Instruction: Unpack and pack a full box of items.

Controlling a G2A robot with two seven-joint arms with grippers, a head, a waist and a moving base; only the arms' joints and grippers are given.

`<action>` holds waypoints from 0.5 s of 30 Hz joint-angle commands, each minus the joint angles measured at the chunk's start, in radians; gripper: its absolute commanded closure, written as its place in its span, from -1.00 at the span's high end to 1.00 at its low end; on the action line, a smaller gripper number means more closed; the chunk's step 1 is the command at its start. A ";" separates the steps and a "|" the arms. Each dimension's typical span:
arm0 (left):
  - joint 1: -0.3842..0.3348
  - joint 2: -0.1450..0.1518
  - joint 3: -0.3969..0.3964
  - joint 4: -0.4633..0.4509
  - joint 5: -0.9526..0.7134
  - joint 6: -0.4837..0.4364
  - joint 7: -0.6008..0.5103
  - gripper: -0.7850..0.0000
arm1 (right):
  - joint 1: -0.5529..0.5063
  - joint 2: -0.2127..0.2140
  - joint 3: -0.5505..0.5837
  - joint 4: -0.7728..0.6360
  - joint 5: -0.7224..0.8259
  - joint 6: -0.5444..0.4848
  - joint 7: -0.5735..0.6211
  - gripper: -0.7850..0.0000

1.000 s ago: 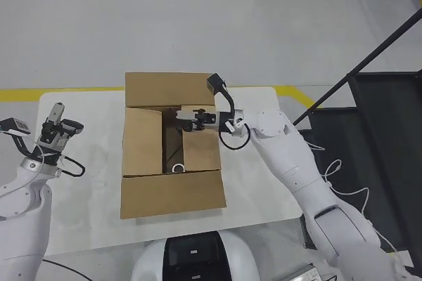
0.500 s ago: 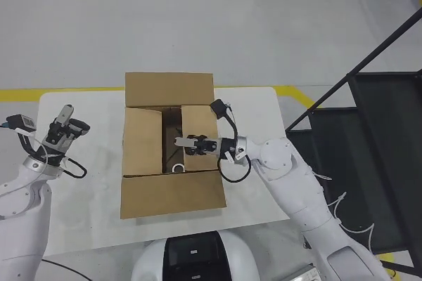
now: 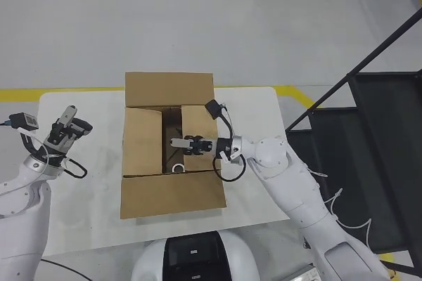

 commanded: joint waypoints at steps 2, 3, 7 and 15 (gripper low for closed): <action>0.000 0.000 0.000 0.000 0.000 0.000 0.000 1.00 | 0.000 0.000 0.000 0.000 0.000 0.000 0.000 1.00; 0.000 0.000 0.000 0.000 0.000 0.000 0.000 1.00 | -0.003 0.000 -0.001 0.001 0.003 0.001 -0.004 1.00; 0.000 0.000 0.000 0.000 0.000 0.000 0.000 1.00 | 0.013 -0.008 -0.049 0.031 0.026 0.028 0.002 1.00; 0.000 0.000 0.000 0.000 0.000 0.000 0.000 1.00 | 0.217 -0.064 -0.263 0.179 -0.059 0.158 0.004 1.00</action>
